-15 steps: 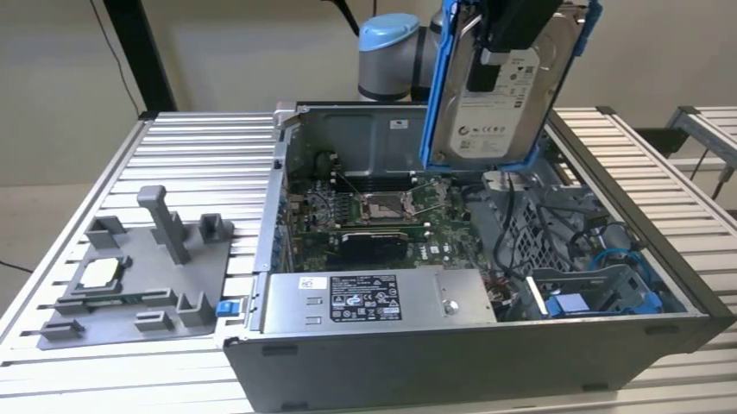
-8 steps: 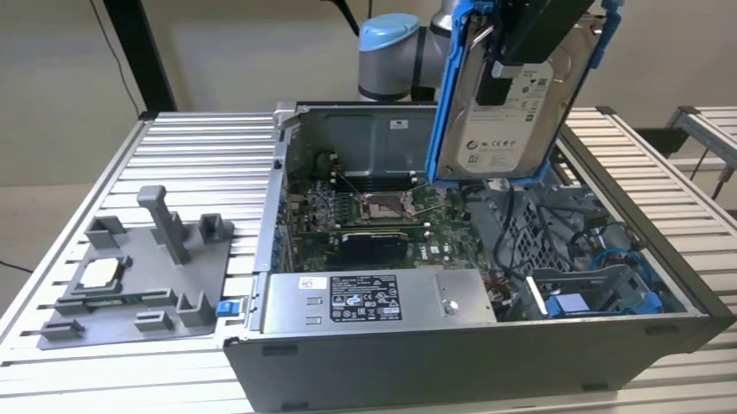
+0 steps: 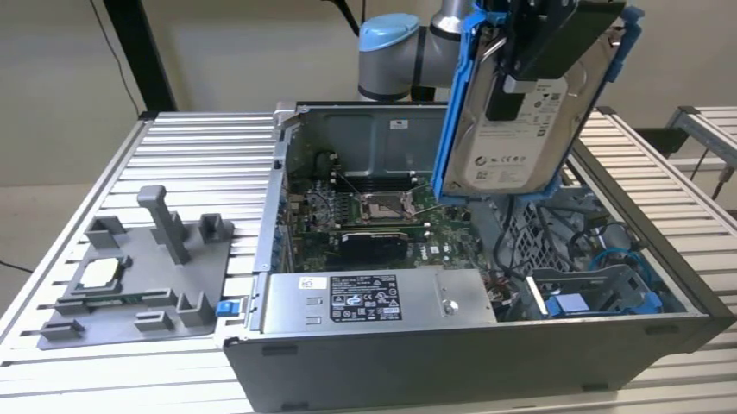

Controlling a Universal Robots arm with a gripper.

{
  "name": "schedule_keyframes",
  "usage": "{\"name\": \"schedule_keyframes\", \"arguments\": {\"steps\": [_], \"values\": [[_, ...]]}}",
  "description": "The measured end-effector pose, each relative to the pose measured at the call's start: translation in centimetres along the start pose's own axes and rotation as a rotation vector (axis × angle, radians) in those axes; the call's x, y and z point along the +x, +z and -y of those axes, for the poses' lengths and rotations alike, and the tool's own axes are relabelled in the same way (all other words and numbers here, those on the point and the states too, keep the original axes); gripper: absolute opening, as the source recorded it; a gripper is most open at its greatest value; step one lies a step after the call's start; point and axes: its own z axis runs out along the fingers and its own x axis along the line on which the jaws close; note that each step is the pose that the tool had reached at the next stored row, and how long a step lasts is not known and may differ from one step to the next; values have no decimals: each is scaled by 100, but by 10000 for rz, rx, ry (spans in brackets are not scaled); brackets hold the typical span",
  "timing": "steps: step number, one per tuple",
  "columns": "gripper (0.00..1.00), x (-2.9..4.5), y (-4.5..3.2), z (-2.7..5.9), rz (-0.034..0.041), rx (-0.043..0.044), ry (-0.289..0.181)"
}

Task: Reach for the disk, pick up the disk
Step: 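Pick up the disk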

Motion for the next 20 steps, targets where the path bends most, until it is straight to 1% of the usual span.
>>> {"name": "schedule_keyframes", "arguments": {"steps": [3, 5, 13, 15, 20], "values": [[0, 89, 5, -1, 2, 1, 13], [0, 113, 11, -2, 3, 6, 73], [0, 132, 48, 5, 13, 25, 515], [0, 136, 51, 28, 15, 27, 551], [0, 149, 50, 120, 16, 26, 559]]}}
